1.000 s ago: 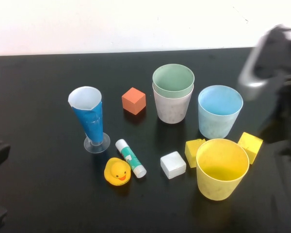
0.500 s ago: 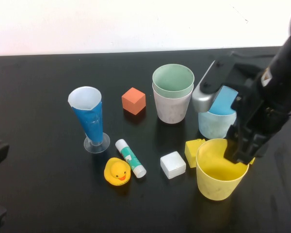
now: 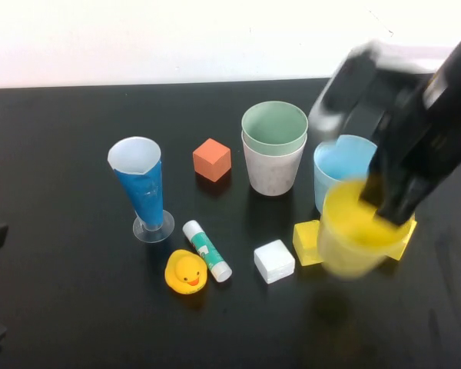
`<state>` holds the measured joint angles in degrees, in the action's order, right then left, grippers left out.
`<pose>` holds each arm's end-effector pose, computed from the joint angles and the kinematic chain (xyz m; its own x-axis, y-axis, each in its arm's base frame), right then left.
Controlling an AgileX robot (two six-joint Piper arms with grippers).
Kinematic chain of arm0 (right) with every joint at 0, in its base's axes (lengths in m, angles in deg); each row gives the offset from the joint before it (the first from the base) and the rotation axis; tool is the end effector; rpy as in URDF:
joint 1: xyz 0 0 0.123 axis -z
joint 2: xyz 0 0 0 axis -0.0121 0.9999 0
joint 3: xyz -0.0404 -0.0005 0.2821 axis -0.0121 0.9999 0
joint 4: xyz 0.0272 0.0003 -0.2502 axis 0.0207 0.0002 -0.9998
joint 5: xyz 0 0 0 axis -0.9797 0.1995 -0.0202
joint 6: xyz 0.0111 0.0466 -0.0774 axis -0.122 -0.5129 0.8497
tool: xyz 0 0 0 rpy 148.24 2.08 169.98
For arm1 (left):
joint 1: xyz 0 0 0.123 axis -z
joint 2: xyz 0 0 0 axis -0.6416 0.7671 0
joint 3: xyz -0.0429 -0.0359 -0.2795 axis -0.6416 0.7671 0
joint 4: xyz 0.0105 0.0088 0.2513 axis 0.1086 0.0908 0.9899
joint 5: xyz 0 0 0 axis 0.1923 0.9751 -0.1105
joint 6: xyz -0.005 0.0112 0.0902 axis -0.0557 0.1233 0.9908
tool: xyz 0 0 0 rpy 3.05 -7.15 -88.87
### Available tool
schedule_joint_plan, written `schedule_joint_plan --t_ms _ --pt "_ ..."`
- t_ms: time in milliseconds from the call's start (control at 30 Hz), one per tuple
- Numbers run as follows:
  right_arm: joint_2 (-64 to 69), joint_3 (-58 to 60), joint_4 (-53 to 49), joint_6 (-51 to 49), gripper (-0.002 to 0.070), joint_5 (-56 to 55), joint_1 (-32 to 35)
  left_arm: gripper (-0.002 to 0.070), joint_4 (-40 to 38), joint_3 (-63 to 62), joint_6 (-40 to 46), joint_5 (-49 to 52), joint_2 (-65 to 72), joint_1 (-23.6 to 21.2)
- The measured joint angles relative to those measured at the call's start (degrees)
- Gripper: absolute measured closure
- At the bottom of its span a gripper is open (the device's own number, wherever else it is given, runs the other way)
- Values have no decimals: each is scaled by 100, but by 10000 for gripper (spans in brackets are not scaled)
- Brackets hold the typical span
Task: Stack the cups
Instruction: Place the yellow cup on the blue cup, then pick up the blue cup
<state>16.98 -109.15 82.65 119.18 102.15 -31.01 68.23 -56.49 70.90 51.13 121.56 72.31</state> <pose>0.2751 0.1784 0.3576 -0.4144 -0.8296 -0.3741 -0.8637 0.4881 -0.1258 0.0995 -0.0424 0.3748 -0.2958 0.3078 -0.9043 0.4095 0.8961 0.1711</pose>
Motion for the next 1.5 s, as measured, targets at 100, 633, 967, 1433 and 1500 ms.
schedule_joint_plan --t_ms 100,633,967,1433,1500 --pt "-327 -543 -222 10 659 50 0 673 14 0 0 0 0 0" --pt "1095 -1763 -1329 -445 659 77 278 674 14 0 -329 0 0 0" --pt "1439 -1799 -620 -463 436 77 765 674 52 0 -393 0 0 0" --pt "2269 -1870 -26 -38 573 58 814 674 165 0 -403 87 0 0" --pt "2257 -2067 -37 -9 592 73 814 674 165 0 -403 133 0 0"
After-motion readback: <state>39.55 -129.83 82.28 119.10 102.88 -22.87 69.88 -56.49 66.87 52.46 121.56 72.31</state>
